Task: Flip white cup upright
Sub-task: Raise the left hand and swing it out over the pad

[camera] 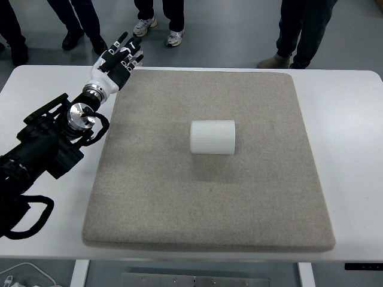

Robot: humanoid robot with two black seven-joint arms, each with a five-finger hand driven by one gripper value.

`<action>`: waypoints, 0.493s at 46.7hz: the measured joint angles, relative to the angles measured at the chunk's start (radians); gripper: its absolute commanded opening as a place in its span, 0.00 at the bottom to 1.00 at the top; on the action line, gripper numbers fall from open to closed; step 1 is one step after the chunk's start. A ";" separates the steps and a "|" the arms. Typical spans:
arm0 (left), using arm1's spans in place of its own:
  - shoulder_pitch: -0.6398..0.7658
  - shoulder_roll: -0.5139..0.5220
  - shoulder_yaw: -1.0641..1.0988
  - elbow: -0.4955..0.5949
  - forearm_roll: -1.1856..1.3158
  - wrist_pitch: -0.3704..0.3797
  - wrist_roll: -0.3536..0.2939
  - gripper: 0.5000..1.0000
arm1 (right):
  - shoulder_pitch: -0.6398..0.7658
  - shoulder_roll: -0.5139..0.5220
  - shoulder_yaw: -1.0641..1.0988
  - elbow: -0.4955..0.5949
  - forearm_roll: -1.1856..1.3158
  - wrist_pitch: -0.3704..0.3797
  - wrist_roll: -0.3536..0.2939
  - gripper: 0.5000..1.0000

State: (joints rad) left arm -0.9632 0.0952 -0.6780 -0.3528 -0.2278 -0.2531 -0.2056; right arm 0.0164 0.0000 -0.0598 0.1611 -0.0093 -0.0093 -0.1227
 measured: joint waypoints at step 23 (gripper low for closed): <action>-0.018 0.003 0.006 0.000 -0.011 -0.015 -0.007 0.99 | 0.000 0.000 0.000 0.000 0.000 -0.001 0.000 0.86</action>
State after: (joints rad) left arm -0.9810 0.0985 -0.6721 -0.3529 -0.2389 -0.2683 -0.2122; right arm 0.0168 0.0000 -0.0598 0.1611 -0.0094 -0.0099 -0.1227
